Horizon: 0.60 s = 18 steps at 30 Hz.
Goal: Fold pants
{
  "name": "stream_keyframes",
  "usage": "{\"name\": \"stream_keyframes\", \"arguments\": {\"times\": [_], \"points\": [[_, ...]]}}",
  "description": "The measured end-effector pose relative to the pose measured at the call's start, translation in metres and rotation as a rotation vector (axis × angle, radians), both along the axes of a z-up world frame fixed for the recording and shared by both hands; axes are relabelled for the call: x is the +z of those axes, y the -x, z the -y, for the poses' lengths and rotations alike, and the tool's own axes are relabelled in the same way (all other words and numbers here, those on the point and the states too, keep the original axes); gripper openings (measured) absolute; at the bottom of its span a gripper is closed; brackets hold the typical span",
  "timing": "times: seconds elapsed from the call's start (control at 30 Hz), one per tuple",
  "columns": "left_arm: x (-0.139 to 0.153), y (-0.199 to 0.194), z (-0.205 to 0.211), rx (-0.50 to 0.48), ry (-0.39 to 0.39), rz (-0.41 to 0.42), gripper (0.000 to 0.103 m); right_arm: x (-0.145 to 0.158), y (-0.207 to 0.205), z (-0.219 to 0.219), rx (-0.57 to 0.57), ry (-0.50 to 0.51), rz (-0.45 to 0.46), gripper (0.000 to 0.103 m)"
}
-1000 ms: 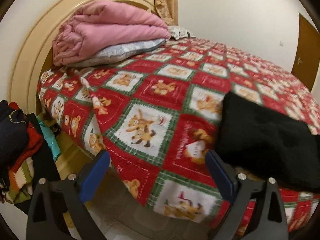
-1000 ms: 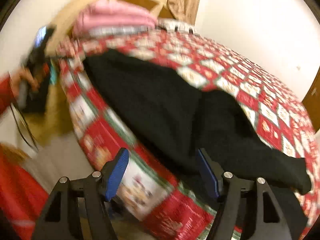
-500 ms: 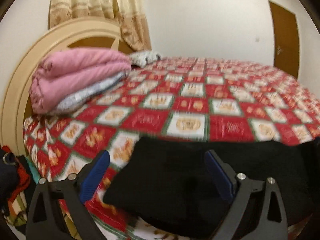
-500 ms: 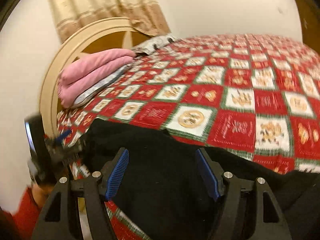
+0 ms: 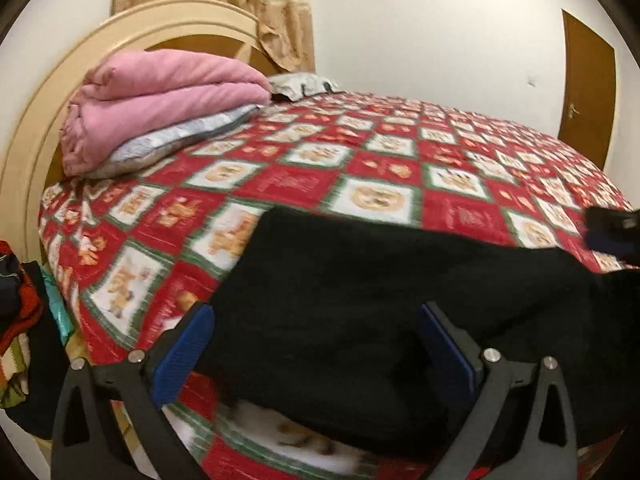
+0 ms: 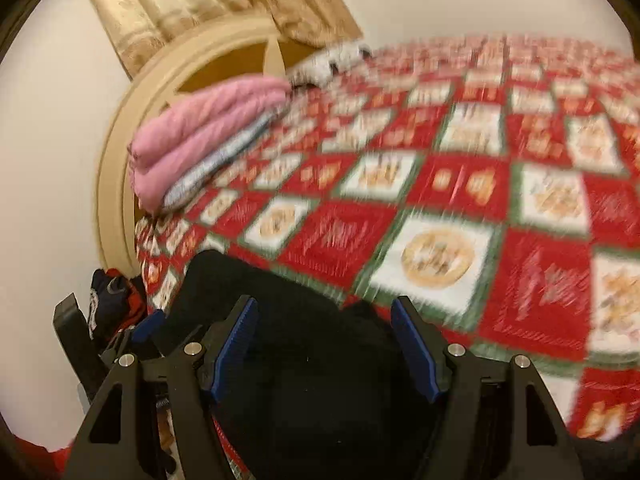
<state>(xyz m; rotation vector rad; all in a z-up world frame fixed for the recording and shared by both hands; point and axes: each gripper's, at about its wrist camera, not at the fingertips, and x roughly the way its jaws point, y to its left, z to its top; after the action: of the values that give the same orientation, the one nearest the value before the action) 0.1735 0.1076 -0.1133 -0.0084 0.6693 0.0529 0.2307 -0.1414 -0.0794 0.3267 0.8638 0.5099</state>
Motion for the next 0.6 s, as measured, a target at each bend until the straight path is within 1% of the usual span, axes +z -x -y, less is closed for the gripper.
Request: {"name": "stream_keyframes", "arguments": {"times": [0.03, 0.07, 0.13, 0.23, 0.33, 0.43, 0.53, 0.6], "points": [[-0.008, -0.001, 0.006, -0.007, -0.001, -0.035, 0.103, -0.007, -0.001, -0.003, 0.013, -0.01, -0.038, 0.071], [-0.014, -0.002, 0.01, -0.002, -0.015, -0.046, 0.103, -0.013, 0.001, -0.006, 0.026, -0.013, -0.066, 0.071], [-0.018, 0.004, 0.011, 0.011, -0.014, -0.002, 0.103, -0.018, 0.009, -0.01, 0.045, 0.015, -0.084, 0.071], [-0.019, 0.004, 0.01, -0.003, -0.012, -0.001, 0.103, -0.015, 0.02, -0.012, 0.09, 0.043, -0.089, 0.071], [-0.018, 0.002, 0.01, -0.013, -0.023, -0.005, 0.103, -0.016, 0.016, -0.011, 0.115, 0.03, -0.121, 0.071], [-0.018, 0.0, 0.011, -0.007, -0.026, -0.009, 0.103, -0.023, 0.001, -0.006, 0.098, -0.06, -0.15, 0.072], [-0.018, 0.001, 0.011, -0.007, -0.028, -0.009, 0.103, -0.033, -0.017, -0.006, 0.096, -0.246, -0.196, 0.076], [-0.018, 0.001, 0.012, -0.007, -0.028, -0.009, 0.103, -0.033, -0.024, -0.009, 0.103, -0.271, -0.2, 0.076]]}}
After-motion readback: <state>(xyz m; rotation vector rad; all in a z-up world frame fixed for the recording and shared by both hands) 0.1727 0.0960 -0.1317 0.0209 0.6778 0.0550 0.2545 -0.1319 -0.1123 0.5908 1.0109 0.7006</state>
